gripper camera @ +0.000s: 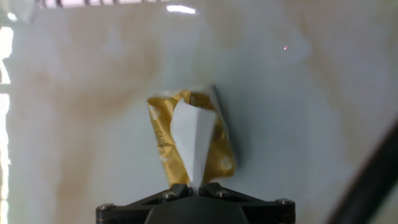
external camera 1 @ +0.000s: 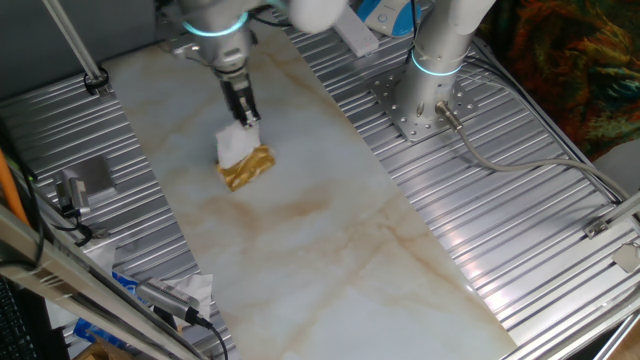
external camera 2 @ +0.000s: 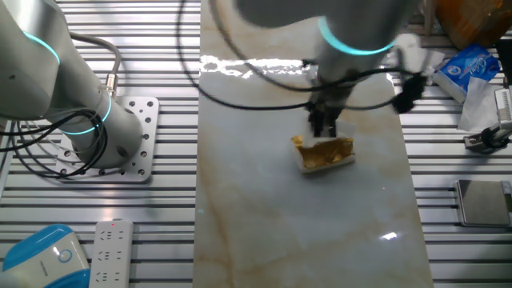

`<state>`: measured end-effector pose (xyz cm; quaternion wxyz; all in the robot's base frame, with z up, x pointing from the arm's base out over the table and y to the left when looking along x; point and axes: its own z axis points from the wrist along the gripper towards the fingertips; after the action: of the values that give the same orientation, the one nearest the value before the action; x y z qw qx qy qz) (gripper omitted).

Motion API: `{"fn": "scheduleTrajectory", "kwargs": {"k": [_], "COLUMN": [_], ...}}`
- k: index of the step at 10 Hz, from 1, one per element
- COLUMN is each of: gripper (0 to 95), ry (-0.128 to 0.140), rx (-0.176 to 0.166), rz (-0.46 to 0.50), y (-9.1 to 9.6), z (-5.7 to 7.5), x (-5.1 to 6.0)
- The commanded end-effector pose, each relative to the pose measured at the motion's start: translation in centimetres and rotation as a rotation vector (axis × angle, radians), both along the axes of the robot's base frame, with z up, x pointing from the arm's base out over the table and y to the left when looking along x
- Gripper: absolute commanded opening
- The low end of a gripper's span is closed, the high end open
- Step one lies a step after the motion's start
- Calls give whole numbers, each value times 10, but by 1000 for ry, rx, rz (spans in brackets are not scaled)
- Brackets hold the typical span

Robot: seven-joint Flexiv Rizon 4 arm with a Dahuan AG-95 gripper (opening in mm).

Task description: Pull out a napkin

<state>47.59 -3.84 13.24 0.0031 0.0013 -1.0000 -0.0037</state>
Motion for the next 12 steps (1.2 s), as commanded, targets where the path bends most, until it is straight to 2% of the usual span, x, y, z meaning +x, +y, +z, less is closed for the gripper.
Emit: {"fn": "scheduleTrajectory", "kwargs": {"k": [1,2,3,4,5,6,7,8,9,10,12], "gripper": [0,0,0,0,0,0,0,0,0,0,0], "ry": [19,17,8,13,38,69,83,81,45,27,0], "rx": [5,2,1,-5,-8,-9,-11,-6,3,3,2], "rz": [3,1,1,2,-15,-27,-30,-30,-14,-4,8], "y": [-2,-1,0,2,10,15,17,18,15,11,5], "z": [-17,-19,-14,-1,40,74,83,81,57,35,3], "x": [12,13,12,11,17,29,36,40,31,18,0]}}
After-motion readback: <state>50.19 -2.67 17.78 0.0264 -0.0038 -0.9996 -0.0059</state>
